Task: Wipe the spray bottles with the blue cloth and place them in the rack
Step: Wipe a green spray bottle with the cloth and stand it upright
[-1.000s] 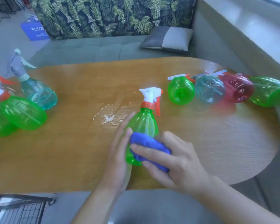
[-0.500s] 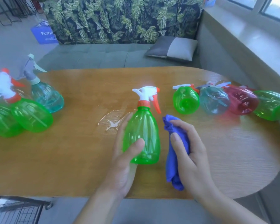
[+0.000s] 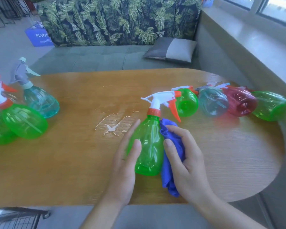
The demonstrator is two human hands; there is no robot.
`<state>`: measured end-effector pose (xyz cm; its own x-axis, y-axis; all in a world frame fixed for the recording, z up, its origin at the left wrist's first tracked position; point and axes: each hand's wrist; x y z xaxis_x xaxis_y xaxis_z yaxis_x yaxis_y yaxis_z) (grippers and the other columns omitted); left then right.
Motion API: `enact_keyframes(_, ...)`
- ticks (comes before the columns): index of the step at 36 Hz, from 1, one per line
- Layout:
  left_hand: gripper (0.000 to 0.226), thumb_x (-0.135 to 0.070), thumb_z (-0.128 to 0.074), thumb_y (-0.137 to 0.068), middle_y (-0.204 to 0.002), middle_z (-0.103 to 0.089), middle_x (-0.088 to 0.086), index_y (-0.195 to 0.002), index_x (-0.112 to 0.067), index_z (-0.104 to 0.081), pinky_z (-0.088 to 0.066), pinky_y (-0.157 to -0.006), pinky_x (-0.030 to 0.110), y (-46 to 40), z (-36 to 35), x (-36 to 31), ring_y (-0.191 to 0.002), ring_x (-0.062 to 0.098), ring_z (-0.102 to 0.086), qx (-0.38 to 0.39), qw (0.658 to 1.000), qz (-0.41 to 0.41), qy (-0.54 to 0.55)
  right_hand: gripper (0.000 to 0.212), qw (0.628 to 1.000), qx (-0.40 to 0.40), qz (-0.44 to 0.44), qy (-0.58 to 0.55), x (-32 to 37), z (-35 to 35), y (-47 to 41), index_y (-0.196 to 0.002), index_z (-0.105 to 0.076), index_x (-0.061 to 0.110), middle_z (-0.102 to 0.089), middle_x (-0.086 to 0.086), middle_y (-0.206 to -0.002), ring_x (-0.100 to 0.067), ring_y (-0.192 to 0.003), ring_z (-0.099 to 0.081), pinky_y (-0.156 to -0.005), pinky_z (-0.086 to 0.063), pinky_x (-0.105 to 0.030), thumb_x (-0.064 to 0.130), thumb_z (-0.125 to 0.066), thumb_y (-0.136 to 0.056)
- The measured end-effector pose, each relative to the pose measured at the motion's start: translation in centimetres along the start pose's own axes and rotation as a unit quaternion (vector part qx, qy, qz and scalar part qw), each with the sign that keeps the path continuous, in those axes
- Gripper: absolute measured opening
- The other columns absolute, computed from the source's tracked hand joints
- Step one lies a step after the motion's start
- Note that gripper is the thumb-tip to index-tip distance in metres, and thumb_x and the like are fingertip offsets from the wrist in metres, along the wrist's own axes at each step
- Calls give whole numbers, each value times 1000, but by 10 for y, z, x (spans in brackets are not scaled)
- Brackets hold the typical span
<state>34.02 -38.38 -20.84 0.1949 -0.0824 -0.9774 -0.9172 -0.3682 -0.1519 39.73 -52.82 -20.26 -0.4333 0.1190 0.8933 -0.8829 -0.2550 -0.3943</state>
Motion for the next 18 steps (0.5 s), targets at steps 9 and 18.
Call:
enact_keyframes(9, 50, -53, -56, -101, -164, -53, -6, -151, -45, -59, -28, -128, 61, 2, -5, -4, -157, 26, -41, 28, 1000, 3, -9, 41, 989, 6, 91, 118, 8, 15, -19, -144, -61, 28, -53, 8, -110, -9, -95, -60, -82, -43, -14, 40, -47, -107)
enact_keyframes(18, 44, -44, -55, -103, -160, -57, -8, -146, -42, -65, -30, -129, 57, -1, 0, -7, -153, 19, -49, -19, 1000, 8, 18, 31, 917, 100, 317, 218, -1, 1, 17, -133, -72, 28, -57, -5, -98, -20, -80, -50, -71, -46, -26, 31, -59, -105)
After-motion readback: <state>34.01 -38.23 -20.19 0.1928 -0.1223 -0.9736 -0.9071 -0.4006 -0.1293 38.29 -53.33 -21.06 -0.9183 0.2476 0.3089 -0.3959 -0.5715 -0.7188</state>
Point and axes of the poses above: each hand's wrist, its own y-axis away from the middle knuckle, its own z-axis out of the back of the hand, x = y × z
